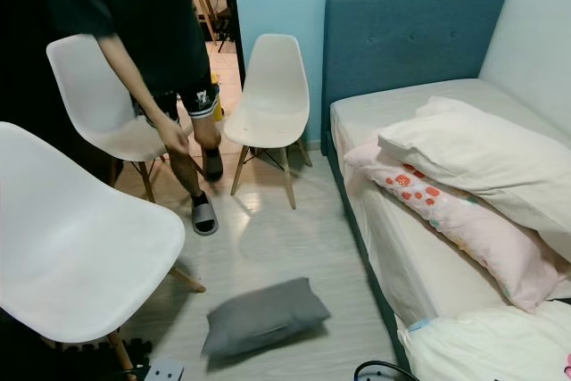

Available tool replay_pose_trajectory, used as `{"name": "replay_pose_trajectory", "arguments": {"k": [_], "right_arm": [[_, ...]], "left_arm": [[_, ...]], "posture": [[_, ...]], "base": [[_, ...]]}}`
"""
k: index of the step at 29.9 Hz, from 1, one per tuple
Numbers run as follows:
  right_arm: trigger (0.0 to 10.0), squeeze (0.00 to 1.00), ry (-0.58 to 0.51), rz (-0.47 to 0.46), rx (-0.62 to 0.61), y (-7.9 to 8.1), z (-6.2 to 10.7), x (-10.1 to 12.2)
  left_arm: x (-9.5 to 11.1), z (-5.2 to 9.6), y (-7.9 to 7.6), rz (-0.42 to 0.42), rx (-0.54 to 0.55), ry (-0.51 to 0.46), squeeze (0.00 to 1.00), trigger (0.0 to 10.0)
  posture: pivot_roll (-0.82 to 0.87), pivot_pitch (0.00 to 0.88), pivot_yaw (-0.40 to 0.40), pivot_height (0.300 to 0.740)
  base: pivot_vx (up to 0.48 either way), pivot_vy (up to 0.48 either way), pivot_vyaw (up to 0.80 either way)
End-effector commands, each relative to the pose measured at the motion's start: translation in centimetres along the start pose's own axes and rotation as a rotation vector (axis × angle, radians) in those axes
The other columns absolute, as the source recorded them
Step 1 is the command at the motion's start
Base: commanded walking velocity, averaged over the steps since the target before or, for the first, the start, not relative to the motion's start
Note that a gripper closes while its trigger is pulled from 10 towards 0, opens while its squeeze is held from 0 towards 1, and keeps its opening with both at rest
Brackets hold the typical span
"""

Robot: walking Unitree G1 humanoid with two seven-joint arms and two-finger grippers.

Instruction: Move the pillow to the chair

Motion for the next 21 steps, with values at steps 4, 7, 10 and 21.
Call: {"name": "replay_pose_trajectory", "arguments": {"k": [4, 7, 10, 21], "right_arm": [[10.0, 0.0, 0.036, -0.029, 0.016, 0.62, 0.04, -1.15], [10.0, 0.0, 0.033, -0.029, 0.012, 0.4, 0.04, -0.98], [10.0, 0.0, 0.031, -0.03, 0.01, 0.33, 0.04, -0.92], [10.0, 0.0, 0.038, -0.018, 0.019, 0.47, 0.05, -1.1]], "left_arm": [[-0.24, 0.01, 0.02, -0.013, -0.006, 0.013, 0.0, 10.0], [-0.12, -0.01, -0.08, -0.01, -0.009, 0.011, 0.0, 10.0], [-0.09, -0.02, -0.12, -0.01, -0.01, 0.01, 0.0, 10.0], [-0.31, 0.03, -0.29, -0.011, -0.016, 0.015, 0.0, 10.0]], "posture": [[0.03, 0.0, 0.016, 0.74], [0.02, 0.0, 0.017, 0.74], [0.02, 0.0, 0.021, 0.74], [0.01, 0.0, 0.028, 0.74]], "base": [[0.0, 0.0, 0.0], [0.0, 0.0, 0.0], [0.0, 0.0, 0.0], [0.0, 0.0, 0.0]]}}
Point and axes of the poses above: a point about 5 cm out from each wrist's last joint towards the gripper, its own z axis pointing back from the gripper into the wrist, its own x axis along the axis of the wrist's last joint, y = z × x, the point moved 4 cm from there along -z, pointing out of the wrist towards the gripper, and after that the axes turned 14 degrees about -z, right-handed, at the moved point
